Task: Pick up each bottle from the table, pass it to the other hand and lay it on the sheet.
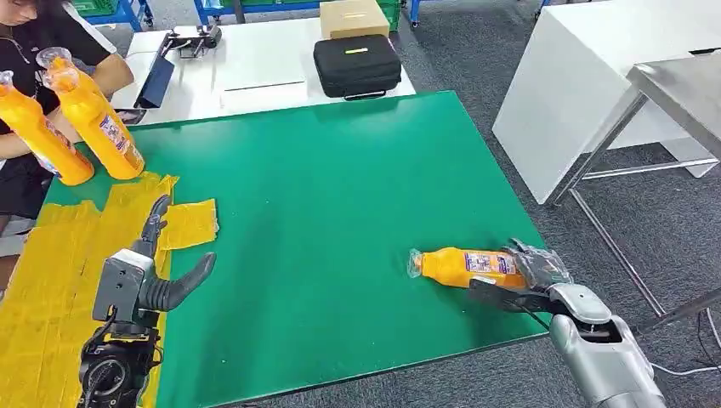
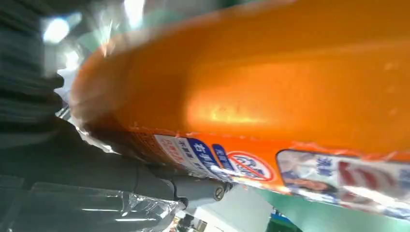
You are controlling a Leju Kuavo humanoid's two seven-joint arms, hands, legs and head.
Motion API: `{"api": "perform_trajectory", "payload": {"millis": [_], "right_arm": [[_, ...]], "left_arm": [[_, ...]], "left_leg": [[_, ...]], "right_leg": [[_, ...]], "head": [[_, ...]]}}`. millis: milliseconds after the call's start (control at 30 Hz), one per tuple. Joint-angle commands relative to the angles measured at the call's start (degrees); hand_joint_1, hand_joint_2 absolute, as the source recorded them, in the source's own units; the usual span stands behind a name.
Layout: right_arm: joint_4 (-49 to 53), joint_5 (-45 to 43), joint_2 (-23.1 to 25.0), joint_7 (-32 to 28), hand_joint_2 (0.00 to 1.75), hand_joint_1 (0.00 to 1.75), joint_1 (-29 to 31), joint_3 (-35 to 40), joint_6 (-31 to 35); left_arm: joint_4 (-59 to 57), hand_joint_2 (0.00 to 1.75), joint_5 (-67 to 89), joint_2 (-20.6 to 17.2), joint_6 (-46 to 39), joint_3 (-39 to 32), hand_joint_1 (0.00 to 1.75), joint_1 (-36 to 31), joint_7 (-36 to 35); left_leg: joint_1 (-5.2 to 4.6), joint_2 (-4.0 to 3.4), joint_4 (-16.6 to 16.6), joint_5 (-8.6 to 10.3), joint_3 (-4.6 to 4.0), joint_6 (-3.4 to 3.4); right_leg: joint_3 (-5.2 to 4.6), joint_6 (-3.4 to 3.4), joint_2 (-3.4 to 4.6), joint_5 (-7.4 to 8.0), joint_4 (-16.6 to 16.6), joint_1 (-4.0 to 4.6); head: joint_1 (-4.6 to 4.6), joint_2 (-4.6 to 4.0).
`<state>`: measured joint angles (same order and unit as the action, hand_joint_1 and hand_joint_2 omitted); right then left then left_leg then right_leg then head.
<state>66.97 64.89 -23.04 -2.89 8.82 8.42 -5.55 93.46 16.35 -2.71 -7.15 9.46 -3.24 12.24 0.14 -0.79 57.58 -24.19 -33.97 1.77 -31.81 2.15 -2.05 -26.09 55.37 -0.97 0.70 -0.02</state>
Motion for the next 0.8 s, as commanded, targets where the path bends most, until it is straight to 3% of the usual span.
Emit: {"api": "perform_trajectory", "payload": {"millis": [33, 133, 267, 367, 400, 500, 533, 567, 633, 667, 800], "right_arm": [[-4.51, -0.36, 1.18, 0.13, 1.75, 1.75, -1.34, 3.58, -0.84], [-4.51, -0.36, 1.18, 0.13, 1.75, 1.75, -1.34, 3.58, -0.84], [-2.2, 0.27, 1.32, 1.37, 1.75, 1.75, -2.45, 2.96, 0.12], [0.45, 0.66, 2.92, 1.85, 1.75, 1.75, -2.92, 1.34, 2.75], [2.39, -1.08, 4.67, 1.02, 1.75, 1.75, -3.17, -0.47, 6.44], [10.57, -14.09, 11.66, -2.53, 1.75, 1.75, -4.24, -5.15, 12.98], [11.81, -14.47, 11.62, -1.72, 1.75, 1.75, -4.37, -4.35, 12.87], [15.07, -22.39, 14.5, -5.15, 1.75, 1.75, -5.23, -5.77, 18.2], [17.46, -24.2, 14.8, -4.91, 1.75, 1.75, -6.13, -4.51, 19.2], [20.08, -33.55, 17.49, -9.47, 1.75, 1.75, -6.91, -5.01, 20.97], [21.03, -40.86, 19.22, -12.47, 1.75, 1.75, -5.69, -1.12, 21.61]], "left_arm": [[-4.7, 1.75, -0.58, -0.19, -0.31, 1.48, 0.0, -2.17, -0.23], [-4.7, 1.75, -0.58, -0.19, -0.31, 1.48, 0.0, -2.17, -0.23], [-4.87, 1.75, -0.88, -0.07, -0.65, 1.36, 0.0, -2.21, -0.16], [-4.47, 1.75, -0.92, 0.15, -0.78, 0.72, 0.0, -1.73, -0.14], [-3.93, 1.75, -0.81, 0.33, -0.95, 0.41, 0.0, -1.39, -0.01], [-0.06, 1.75, -4.37, 1.31, 0.86, -0.72, 0.0, 0.83, -0.27], [0.62, 1.75, -4.46, 1.36, 0.93, -0.72, 0.0, 1.16, -0.37], [1.68, 1.75, -9.25, 1.8, 3.44, -0.62, 0.0, 1.56, -1.18], [2.23, 1.75, -9.9, 1.74, 3.58, 0.23, 0.0, 1.47, -1.64], [2.3, 1.75, -11.5, 0.69, 5.37, 2.3, 0.0, 0.73, -2.55], [2.25, 1.75, -14.36, -1.3, 10.66, 6.65, 0.0, -1.43, -3.86]], "left_leg": [[0.08, 0.23, -0.16, 0.06, 0.05, -0.12], [0.08, 0.21, -0.17, 0.02, 0.16, -0.15], [0.08, 0.3, -0.14, 0.03, 0.19, -0.21], [0.08, 0.25, -0.11, 0.0, 0.14, -0.28], [0.08, 0.13, -0.04, -0.03, 0.11, -0.23], [0.09, 0.0, -0.05, -0.04, 0.05, -0.26], [0.06, 0.0, -0.07, -0.03, 0.01, -0.27], [0.07, -0.16, -0.07, -0.08, -0.01, -0.3], [0.05, -0.2, -0.02, -0.12, -0.19, -0.33], [0.04, -0.04, 0.0, -0.06, -0.31, -0.26], [0.08, 0.15, -0.01, -0.03, -0.33, -0.29]], "right_leg": [[0.17, -0.13, -0.02, 0.03, -0.2, 0.07], [0.83, -0.14, 0.0, 0.05, -0.24, 0.07], [0.92, -0.15, -0.05, 0.04, -0.22, 0.08], [0.84, -0.16, 0.01, 0.05, -0.19, 0.12], [0.76, -0.1, 0.01, 0.05, -0.11, 0.12], [0.69, -0.13, 0.2, 0.07, -0.1, 0.12], [0.64, -0.15, 0.25, 0.08, -0.09, 0.1], [0.59, -0.18, 0.43, 0.07, -0.05, 0.09], [0.44, -0.2, 0.46, 0.02, 0.07, 0.07], [0.37, -0.13, 0.22, 0.03, 0.07, 0.07], [0.41, -0.17, 0.06, -0.08, 0.02, 0.09]], "head": [[-0.02, 0.0], [-0.02, 0.0], [0.0, 0.0], [0.0, 0.0], [-0.02, 0.0], [0.0, 0.0], [-0.02, 0.0], [0.02, 0.0], [-0.02, 0.0], [0.07, 0.0], [0.0, 0.0]]}}
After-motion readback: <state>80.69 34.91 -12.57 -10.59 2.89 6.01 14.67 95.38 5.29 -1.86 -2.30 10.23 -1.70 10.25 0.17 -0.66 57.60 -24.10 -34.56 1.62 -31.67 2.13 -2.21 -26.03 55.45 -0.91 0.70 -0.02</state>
